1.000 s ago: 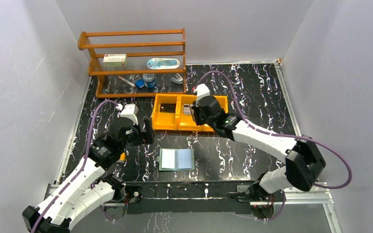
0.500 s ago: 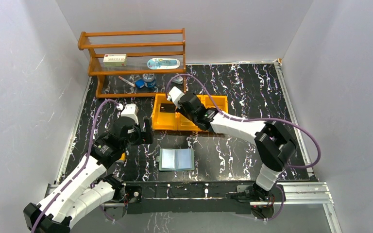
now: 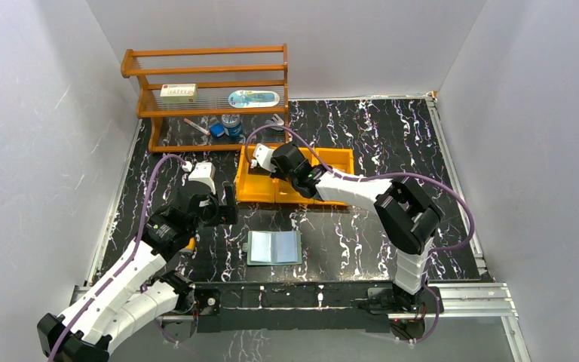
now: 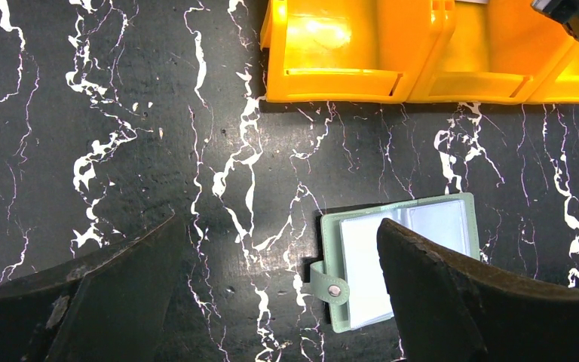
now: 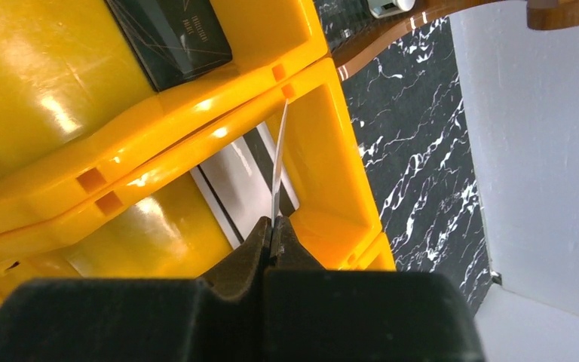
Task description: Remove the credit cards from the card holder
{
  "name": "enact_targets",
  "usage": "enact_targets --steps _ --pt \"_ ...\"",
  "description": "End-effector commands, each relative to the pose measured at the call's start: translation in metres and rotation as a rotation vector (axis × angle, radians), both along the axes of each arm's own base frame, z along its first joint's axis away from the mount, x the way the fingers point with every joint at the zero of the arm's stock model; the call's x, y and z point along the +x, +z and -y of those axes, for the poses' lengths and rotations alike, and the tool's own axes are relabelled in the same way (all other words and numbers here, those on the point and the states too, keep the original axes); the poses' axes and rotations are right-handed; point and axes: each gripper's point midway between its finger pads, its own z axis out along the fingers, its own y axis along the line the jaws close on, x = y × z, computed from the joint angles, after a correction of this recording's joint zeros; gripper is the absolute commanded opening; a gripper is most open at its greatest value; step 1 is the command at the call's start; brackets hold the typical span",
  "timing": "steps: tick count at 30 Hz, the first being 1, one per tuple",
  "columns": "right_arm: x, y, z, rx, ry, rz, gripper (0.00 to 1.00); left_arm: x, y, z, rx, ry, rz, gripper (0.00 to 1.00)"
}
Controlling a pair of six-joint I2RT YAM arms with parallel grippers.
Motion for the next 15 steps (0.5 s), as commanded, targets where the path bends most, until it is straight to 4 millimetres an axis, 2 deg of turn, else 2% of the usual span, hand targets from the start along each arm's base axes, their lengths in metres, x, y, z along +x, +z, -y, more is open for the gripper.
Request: enact_targets --steps 1,9,15 --pt "0.021 0.029 -0.01 0.008 0.025 0.083 0.02 0.001 0.007 -0.004 0.012 0.008 0.018 0.98" --pt "0.036 0.019 -0.005 -0.041 0.034 0.077 0.02 0.001 0.006 -0.005 0.014 0.008 0.015 0.98" --pt "0.042 -0.001 -0.003 -0.126 0.036 0.057 0.03 0.001 0.004 -0.003 0.016 0.0 0.006 0.98"
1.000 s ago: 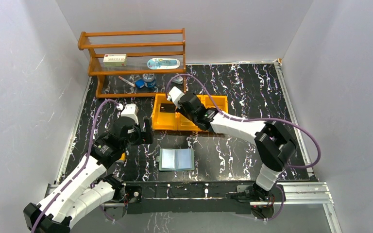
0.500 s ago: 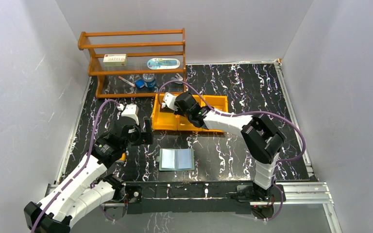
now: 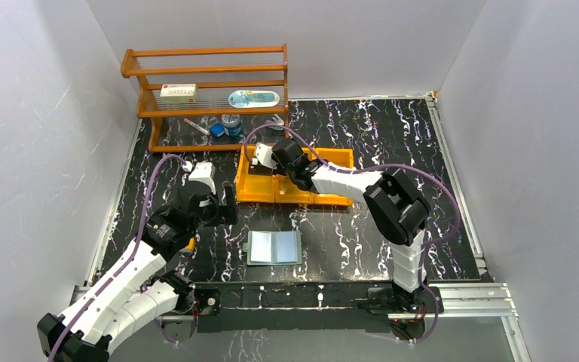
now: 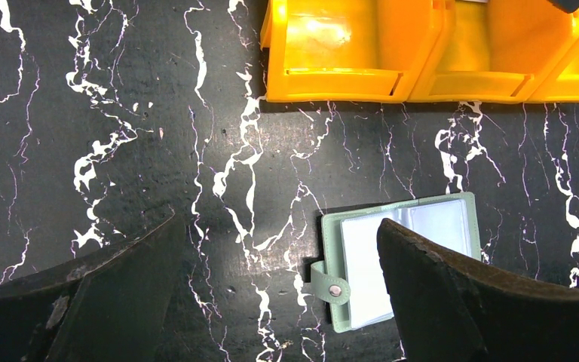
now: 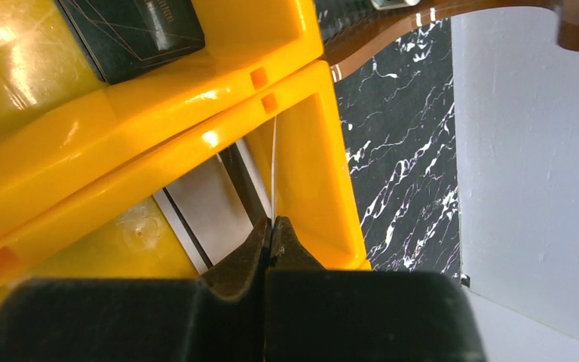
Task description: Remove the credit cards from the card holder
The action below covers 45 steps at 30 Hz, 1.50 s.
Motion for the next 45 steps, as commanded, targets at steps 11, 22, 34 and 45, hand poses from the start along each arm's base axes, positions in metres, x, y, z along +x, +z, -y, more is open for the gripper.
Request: enact_targets --steps 11,22,34,45 --pt "0.014 -0.007 -0.006 -0.077 0.019 0.011 0.07 0.001 0.003 -0.002 0.015 -0.002 0.002 0.98" --pt "0.002 -0.028 -0.003 -0.104 0.042 -0.06 0.11 0.001 0.002 -0.002 0.017 -0.005 -0.001 0.98" --pt "-0.005 -0.015 -0.002 -0.058 0.0 -0.11 0.41 0.0 0.004 0.0 0.01 -0.017 0.001 0.98" --pt "-0.037 0.095 -0.018 0.465 -0.077 -0.111 0.45 -0.002 0.007 0.0 -0.012 -0.016 0.013 0.98"
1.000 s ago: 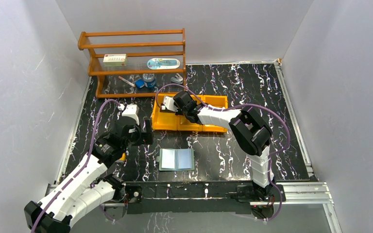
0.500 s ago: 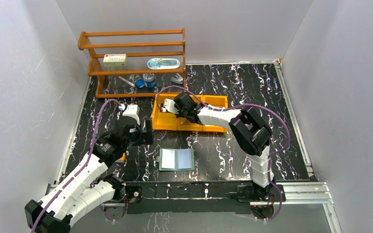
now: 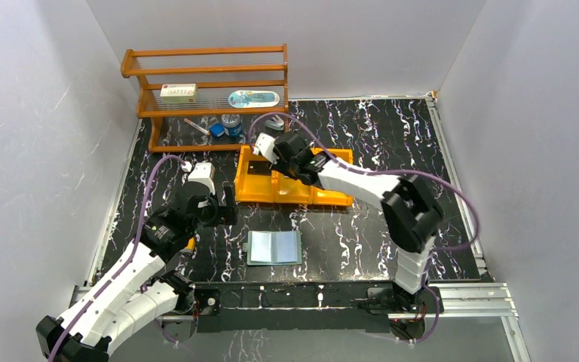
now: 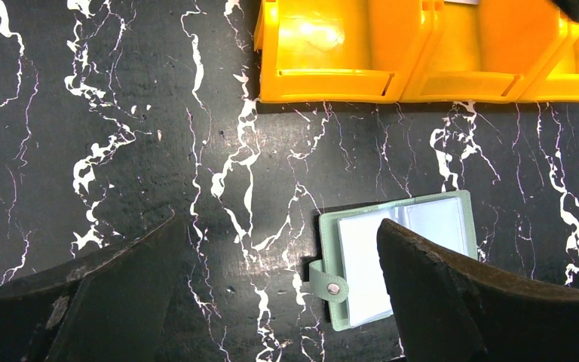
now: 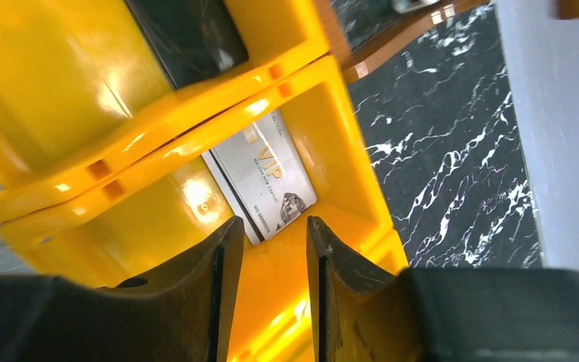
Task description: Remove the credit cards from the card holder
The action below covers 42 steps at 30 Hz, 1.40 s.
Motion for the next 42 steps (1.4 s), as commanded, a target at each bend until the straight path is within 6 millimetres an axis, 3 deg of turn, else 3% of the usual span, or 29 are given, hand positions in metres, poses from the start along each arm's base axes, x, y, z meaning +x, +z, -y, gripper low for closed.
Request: enact_targets --steps 1,4,10,15,20,23,28,35,42 --pt "-0.021 0.09 -0.01 0.424 -0.112 0.035 0.46 -0.001 0.003 0.001 -0.011 -0.005 -0.001 0.98" --pt "-0.044 0.1 0.002 0.685 -0.306 -0.067 0.52 -0.003 0.0 0.007 -0.035 -0.023 -0.016 0.98" --pt "-0.126 0.064 0.002 0.934 -0.457 -0.527 0.5 -0.007 -0.006 0.016 -0.051 -0.074 -0.054 0.98" --pt "-0.177 0.026 0.002 0.987 -0.628 -0.846 0.46 -0.016 -0.012 0.04 -0.114 -0.198 -0.102 0.95" --pt "-0.216 0.0 -0.02 0.942 -0.688 -0.907 0.47 -0.028 -0.029 0.061 -0.202 -0.247 -0.214 0.84" --pt "-0.225 -0.017 -0.028 0.922 -0.745 -0.936 0.44 -0.037 -0.044 0.072 -0.259 -0.249 -0.302 0.75" --pt "-0.227 -0.025 -0.037 0.88 -0.805 -0.842 0.43 -0.049 -0.064 0.082 -0.289 -0.279 -0.419 0.73" --pt "-0.224 -0.03 -0.022 0.848 -0.896 -0.738 0.43 -0.055 -0.08 0.082 -0.26 -0.288 -0.493 0.73" --pt "-0.228 -0.041 -0.011 0.817 -0.928 -0.731 0.43 -0.056 -0.086 0.083 -0.248 -0.289 -0.526 0.64"
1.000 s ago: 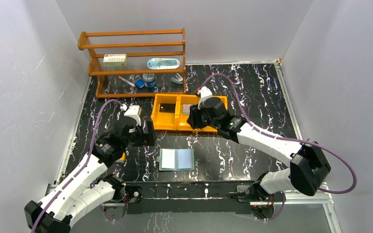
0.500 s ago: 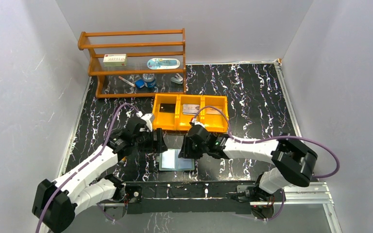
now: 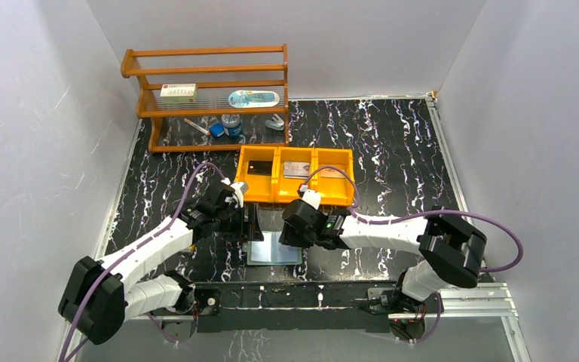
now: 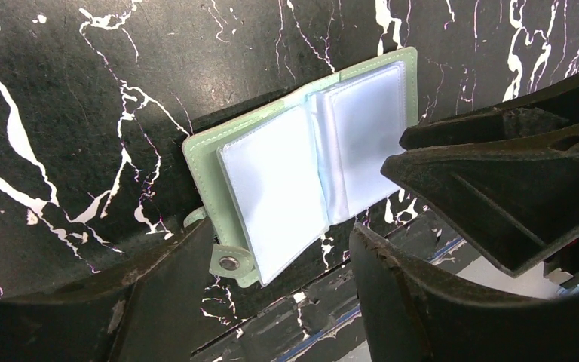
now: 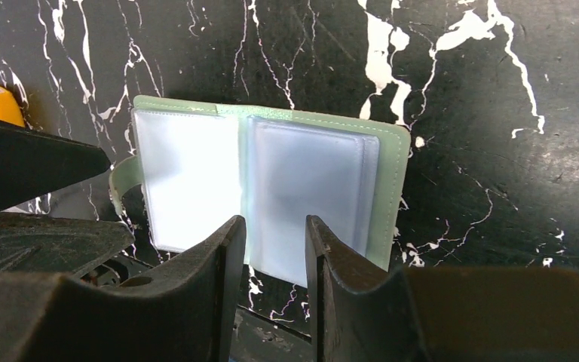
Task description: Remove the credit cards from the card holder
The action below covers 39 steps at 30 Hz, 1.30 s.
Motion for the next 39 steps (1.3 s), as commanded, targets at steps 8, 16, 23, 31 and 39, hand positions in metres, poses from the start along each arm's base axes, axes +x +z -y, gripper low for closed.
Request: enact_targets --steps 8,16,23,31,39 --pt "0.003 0.0 0.006 -0.013 -0.044 0.003 0.43 -0.004 -0.012 -0.008 0.041 0.048 -0.052 0.62" --pt "0.006 -0.004 0.013 -0.068 -0.058 0.008 0.45 -0.007 -0.023 -0.01 0.071 0.053 -0.087 0.61" --pt "0.005 -0.007 0.012 -0.071 -0.048 0.003 0.45 -0.01 -0.027 -0.008 0.081 0.04 -0.105 0.55" --pt "0.003 -0.012 0.01 -0.084 -0.039 -0.011 0.45 -0.015 -0.032 -0.006 0.095 0.025 -0.121 0.48" --pt "0.001 0.002 -0.008 -0.012 0.035 0.001 0.4 -0.016 -0.034 -0.005 0.097 0.02 -0.119 0.39"
